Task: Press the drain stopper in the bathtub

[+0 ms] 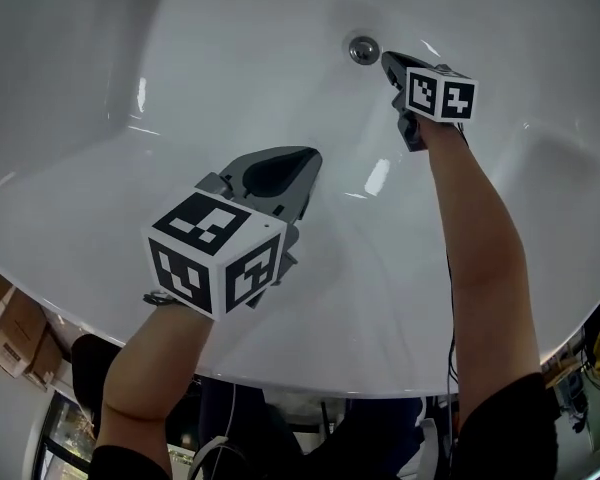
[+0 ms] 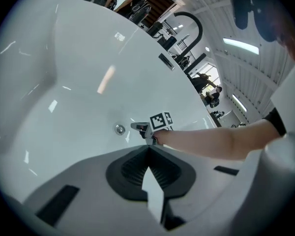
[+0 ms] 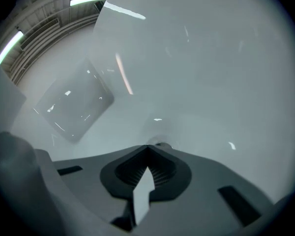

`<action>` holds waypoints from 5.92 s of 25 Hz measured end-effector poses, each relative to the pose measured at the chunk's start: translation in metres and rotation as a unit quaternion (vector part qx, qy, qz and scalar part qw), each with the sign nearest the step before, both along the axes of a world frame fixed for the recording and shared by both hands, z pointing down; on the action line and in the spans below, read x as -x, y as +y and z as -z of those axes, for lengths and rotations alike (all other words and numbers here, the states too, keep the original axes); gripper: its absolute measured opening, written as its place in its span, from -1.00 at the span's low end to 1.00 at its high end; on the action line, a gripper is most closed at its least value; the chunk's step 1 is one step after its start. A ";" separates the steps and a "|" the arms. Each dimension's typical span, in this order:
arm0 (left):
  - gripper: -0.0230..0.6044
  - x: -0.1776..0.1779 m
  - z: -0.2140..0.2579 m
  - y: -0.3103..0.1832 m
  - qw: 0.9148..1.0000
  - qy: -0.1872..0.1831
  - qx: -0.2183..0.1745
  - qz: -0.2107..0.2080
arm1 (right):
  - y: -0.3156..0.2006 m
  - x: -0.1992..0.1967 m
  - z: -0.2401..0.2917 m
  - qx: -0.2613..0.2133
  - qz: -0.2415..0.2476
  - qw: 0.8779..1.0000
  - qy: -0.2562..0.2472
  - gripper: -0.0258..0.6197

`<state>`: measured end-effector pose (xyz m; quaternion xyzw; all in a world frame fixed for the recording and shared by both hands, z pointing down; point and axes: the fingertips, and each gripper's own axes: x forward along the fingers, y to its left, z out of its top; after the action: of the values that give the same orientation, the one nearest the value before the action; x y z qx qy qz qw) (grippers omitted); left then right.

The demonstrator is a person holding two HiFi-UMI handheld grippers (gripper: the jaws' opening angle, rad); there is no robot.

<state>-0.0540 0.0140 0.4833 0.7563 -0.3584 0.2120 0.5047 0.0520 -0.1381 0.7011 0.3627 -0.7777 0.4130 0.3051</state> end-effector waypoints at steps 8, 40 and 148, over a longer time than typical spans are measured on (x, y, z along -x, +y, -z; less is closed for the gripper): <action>-0.92 -0.032 0.014 0.017 0.997 0.056 0.050 -0.008 | -0.011 0.009 -0.048 0.006 -0.012 1.000 0.027 -0.88; -0.92 -0.042 0.023 0.021 0.995 0.075 0.070 0.005 | -0.014 0.013 -0.102 0.063 -0.001 0.991 0.121 -0.88; -0.92 -0.082 0.430 0.136 0.975 0.036 -0.205 -0.073 | 0.316 -0.049 0.683 -0.242 -0.075 0.937 -0.241 -0.88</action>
<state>0.0282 0.1505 0.0535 0.8749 -0.3192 0.1431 0.3350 0.1013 0.1777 0.0182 0.3725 -0.8749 0.3089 -0.0203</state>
